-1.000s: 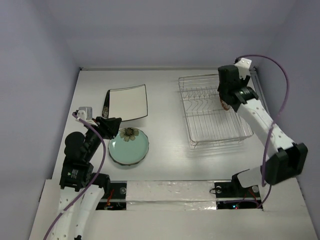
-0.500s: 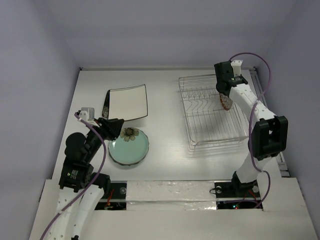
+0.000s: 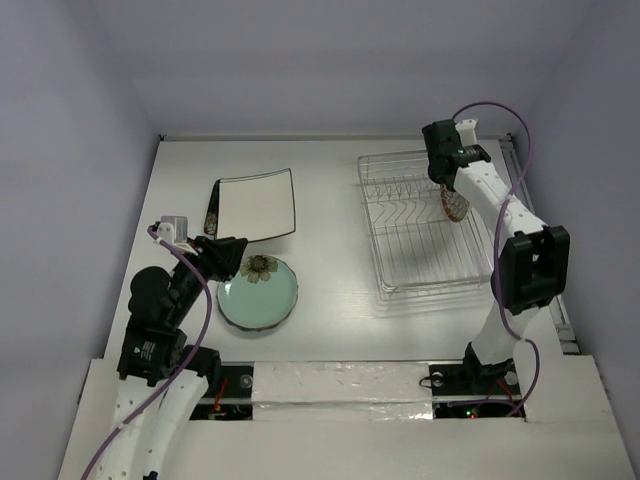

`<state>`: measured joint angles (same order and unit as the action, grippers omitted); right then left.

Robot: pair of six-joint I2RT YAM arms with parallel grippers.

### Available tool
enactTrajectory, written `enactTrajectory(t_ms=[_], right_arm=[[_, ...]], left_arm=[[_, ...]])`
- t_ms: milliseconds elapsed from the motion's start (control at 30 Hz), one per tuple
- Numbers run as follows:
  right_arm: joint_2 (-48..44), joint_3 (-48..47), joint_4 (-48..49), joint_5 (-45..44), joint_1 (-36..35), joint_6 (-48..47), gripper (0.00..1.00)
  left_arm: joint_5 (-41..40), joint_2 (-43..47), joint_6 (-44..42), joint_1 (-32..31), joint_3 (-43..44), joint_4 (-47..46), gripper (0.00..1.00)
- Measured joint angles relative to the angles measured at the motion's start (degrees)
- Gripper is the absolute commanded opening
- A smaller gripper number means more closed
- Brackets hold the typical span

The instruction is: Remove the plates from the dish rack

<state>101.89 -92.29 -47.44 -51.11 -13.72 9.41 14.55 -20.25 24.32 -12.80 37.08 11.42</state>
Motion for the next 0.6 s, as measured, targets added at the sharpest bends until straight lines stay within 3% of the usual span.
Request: enactTrajectory(t_ms=[267, 600], right_arm=[[-0.8, -9.1, -10.0, 0.0, -3.2, -0.9, 0.00], [-11.4, -9.5, -10.8, 0.6, -6.1, -3.4, 0.00]], left_arm=[[-0.1, 0.0, 0.0, 0.0, 0.0, 0.0, 0.31], [-0.1, -0.8, 0.1, 0.0, 0.0, 0.0, 0.32]])
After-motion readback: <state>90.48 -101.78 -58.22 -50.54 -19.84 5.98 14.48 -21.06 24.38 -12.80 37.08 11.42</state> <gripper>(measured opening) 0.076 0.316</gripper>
